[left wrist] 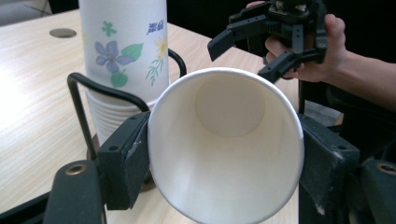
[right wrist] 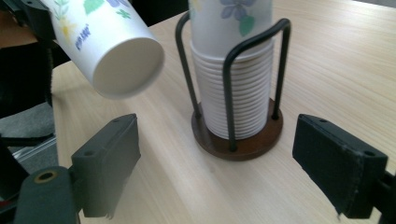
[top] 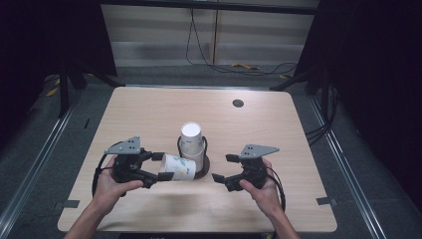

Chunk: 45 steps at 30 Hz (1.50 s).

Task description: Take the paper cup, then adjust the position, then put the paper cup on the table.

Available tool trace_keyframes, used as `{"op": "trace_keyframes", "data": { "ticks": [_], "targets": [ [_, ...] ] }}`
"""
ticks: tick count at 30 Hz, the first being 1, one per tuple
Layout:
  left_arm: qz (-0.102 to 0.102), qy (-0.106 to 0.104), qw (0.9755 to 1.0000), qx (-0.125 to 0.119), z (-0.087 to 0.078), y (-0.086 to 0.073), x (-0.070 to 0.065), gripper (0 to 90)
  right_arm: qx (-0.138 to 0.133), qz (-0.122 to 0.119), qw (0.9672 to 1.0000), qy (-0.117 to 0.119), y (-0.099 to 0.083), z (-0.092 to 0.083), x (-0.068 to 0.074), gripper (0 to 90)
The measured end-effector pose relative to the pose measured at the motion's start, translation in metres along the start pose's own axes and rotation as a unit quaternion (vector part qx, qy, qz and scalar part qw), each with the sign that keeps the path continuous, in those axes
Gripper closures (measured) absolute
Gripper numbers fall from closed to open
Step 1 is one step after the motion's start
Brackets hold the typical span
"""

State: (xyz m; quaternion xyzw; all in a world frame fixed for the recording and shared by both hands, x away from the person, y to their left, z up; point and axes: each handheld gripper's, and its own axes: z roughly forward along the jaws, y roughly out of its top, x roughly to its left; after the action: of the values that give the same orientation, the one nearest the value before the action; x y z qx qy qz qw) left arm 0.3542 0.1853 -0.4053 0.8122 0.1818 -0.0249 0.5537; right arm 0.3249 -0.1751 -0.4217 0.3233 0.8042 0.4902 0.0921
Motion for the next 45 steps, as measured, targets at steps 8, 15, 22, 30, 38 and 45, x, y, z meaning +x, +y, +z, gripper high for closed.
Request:
{"op": "trace_keyframes", "data": {
  "ticks": [8,15,22,30,38,45],
  "targets": [
    [-0.004,0.023,0.9997,-0.007,-0.019,0.000,0.007,26.5,-0.004,0.013,0.9996,-0.025,-0.005,-0.003,-0.005,14.8],
    [-0.010,0.040,0.9991,-0.012,-0.030,-0.001,0.013,26.5,-0.002,0.014,0.9996,-0.025,-0.006,-0.002,-0.006,14.9],
    [-0.020,0.056,0.9982,-0.013,-0.036,-0.004,0.021,26.5,0.000,0.019,0.9996,-0.022,-0.007,-0.002,-0.007,15.4],
    [-0.020,0.074,0.9969,-0.018,-0.045,-0.007,0.032,26.2,0.001,0.025,0.9994,-0.025,-0.009,-0.002,-0.011,15.5],
    [-0.030,0.120,0.9923,0.010,-0.050,-0.009,0.040,26.2,0.000,0.029,0.9993,-0.024,-0.010,-0.002,-0.013,15.5],
    [-0.030,0.149,0.9878,0.035,-0.048,-0.008,0.049,26.2,0.001,0.031,0.9992,-0.027,-0.015,-0.004,-0.016,15.5]
  ]
}}
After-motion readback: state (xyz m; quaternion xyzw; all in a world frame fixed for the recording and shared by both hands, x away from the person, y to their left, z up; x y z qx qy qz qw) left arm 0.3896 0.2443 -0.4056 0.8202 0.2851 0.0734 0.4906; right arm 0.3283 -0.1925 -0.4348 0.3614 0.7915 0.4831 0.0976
